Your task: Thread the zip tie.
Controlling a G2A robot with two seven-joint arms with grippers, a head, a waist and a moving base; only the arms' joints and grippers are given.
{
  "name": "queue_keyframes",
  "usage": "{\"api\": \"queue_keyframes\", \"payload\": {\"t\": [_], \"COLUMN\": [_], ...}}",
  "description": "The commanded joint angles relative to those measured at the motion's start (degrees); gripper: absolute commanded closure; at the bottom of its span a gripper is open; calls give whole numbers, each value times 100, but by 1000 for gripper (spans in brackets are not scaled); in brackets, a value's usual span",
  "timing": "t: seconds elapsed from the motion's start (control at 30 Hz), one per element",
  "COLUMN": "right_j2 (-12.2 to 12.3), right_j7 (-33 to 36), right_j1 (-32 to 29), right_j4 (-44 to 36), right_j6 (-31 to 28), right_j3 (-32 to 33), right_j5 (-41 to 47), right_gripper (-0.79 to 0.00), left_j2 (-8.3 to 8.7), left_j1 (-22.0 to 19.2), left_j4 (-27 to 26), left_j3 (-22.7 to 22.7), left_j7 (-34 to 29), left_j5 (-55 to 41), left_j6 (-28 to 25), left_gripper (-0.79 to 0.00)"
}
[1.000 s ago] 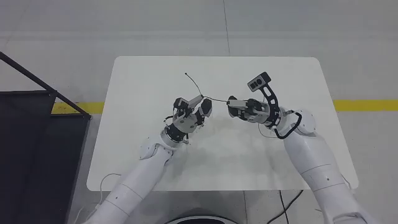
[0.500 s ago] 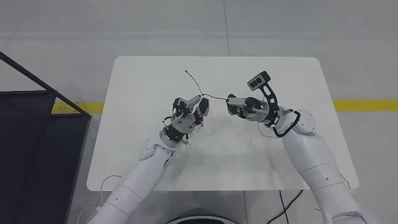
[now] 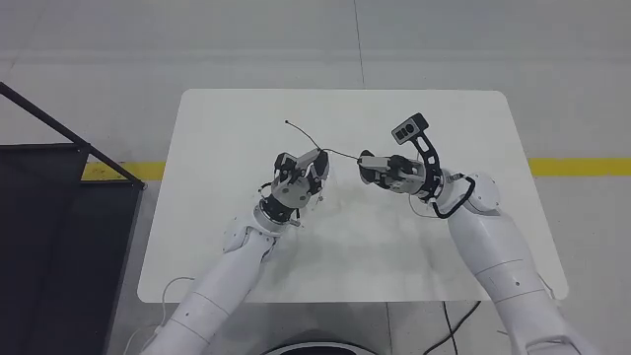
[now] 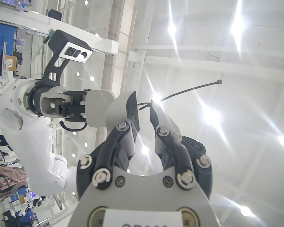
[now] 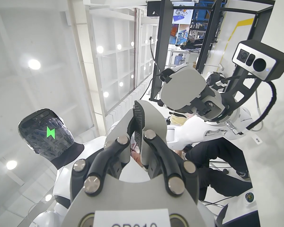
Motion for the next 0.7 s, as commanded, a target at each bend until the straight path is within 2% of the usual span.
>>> {"api": "queue_keyframes", "payload": {"t": [0.0, 0.07, 0.2, 0.23, 0.67], "right_j2": [-2, -5, -11, -11, -30], "right_j7": [-9, -18, -30, -35, -81], "right_j1": [-4, -9, -16, -17, -65], "right_j4": [-4, -6, -10, -10, -27], "right_j6": [3, -6, 5, -2, -46], "right_j3": [6, 16, 27, 32, 113], "right_j5": [-14, -23, -35, -43, 31], "right_gripper": [0, 0, 0, 0, 0], "left_j2": [-11, -21, -42, -47, -93], "left_j1": [6, 11, 23, 25, 73], "left_j4": [-1, -1, -3, -2, 26], "left_j3": [-15, -27, -51, -58, -161], "left_j7": [-10, -13, -23, -27, -65], "left_j5": [10, 24, 33, 38, 270], "left_j6": [11, 17, 25, 28, -94], "left_gripper": [-142, -68, -37, 0, 0]}}
